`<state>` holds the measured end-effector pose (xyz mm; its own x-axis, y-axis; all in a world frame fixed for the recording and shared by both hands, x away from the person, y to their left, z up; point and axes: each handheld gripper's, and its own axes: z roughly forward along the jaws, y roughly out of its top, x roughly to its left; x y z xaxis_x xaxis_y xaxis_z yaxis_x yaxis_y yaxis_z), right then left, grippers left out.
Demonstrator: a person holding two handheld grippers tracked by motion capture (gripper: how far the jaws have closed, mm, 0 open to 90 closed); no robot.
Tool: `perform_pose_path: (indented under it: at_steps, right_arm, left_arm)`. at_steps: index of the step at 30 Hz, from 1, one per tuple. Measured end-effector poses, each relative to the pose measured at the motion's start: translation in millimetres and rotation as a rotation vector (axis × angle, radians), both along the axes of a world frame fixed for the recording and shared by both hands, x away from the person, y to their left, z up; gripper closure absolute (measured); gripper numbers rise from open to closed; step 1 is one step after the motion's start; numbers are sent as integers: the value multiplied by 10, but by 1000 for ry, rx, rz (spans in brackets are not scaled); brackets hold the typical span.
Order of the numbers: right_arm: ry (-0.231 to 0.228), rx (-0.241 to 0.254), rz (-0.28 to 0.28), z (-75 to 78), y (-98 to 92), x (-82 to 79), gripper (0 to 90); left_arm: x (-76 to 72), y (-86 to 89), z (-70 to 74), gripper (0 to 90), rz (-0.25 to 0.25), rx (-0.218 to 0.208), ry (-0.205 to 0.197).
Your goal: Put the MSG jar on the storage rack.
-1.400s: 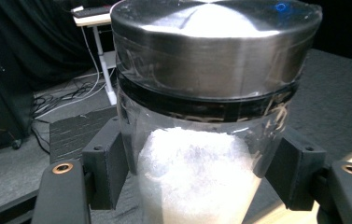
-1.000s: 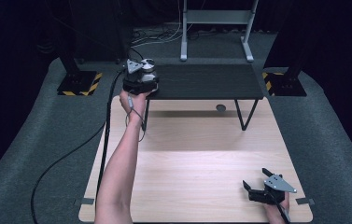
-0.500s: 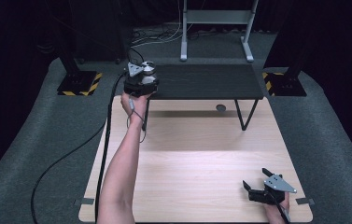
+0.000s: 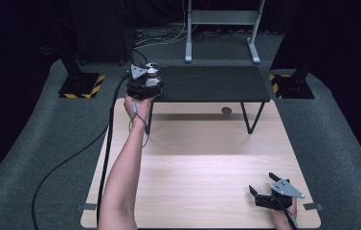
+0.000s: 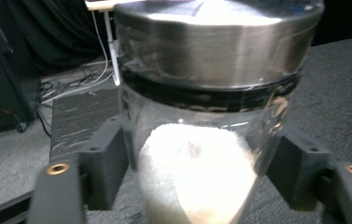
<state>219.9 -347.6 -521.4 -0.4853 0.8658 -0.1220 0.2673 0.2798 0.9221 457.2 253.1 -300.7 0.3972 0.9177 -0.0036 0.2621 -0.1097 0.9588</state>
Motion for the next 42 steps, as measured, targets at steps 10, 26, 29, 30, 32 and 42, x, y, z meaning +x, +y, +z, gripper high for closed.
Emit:
perform_pose_path:
  at_steps: [10, 26, 29, 30, 32, 42]
  right_arm:
    - [2, 4, -5, -1, 1, 1, 27]
    - [7, 4, -7, 5, 5, 3, 29]
    - [5, 1, -7, 5, 8, 2, 29]
    - [5, 2, -8, 4, 8, 1, 29]
    - [5, 4, -8, 3, 6, -1, 29]
    - [-1, 1, -13, -3, 16, -14, 29]
  left_arm:
    - [-244, -41, 149, 3, 63, 4, 36]
    - [-1072, 315, 39, 2, -7, 65, 23]
    - [-1188, 324, -100, 2, -32, 91, 34]
    - [-1224, 325, -164, 2, -39, 104, 42]
    - [-1241, 329, -203, 2, -45, 109, 48]
    - [-1381, 367, -665, 2, -88, 138, 104]
